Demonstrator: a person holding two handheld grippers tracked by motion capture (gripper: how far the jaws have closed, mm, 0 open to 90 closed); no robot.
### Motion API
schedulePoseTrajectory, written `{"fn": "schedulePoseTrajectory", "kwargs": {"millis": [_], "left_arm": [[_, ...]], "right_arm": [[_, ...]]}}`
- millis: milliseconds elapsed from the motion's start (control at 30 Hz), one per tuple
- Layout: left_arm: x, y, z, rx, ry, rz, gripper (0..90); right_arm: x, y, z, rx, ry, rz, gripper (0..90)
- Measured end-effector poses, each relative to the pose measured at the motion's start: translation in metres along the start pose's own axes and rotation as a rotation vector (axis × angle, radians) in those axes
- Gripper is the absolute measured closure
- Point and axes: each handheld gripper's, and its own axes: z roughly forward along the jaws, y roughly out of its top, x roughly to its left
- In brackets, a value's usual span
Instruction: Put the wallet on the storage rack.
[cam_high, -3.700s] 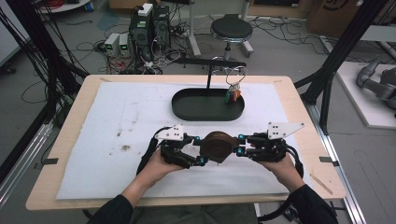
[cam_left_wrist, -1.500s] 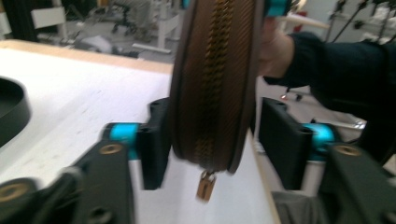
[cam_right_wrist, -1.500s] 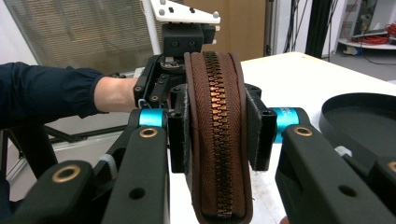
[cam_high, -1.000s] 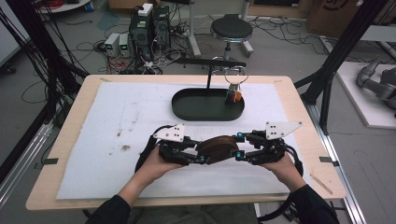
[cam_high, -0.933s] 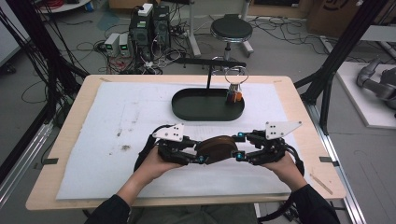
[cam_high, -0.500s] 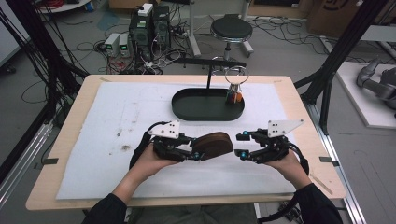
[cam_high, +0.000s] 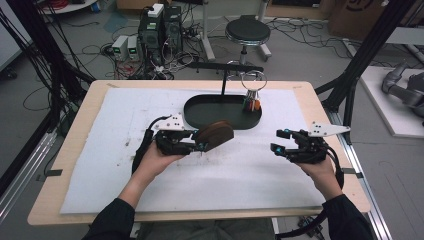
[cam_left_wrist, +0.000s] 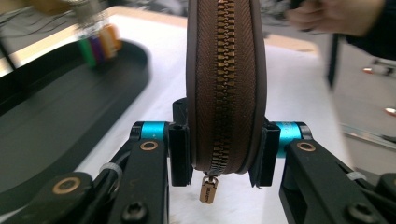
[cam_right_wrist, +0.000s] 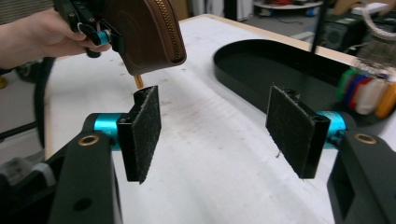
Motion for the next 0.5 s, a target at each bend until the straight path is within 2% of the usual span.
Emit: {"fn": "schedulePoseTrajectory", "kwargs": {"millis": [167, 500], "left_arm": [[0.012, 0.002, 0.004, 0.015, 0.054, -0.036, 66.2], [0.027, 0.017, 0.014, 0.021, 0.133, -0.054, 66.2]], "right_arm": [[-0.006, -0.002, -0.003, -0.01, -0.037, 0.029, 33.2], [-0.008, -0.004, -0.002, 0.004, -0.058, 0.029, 31.5]]}}
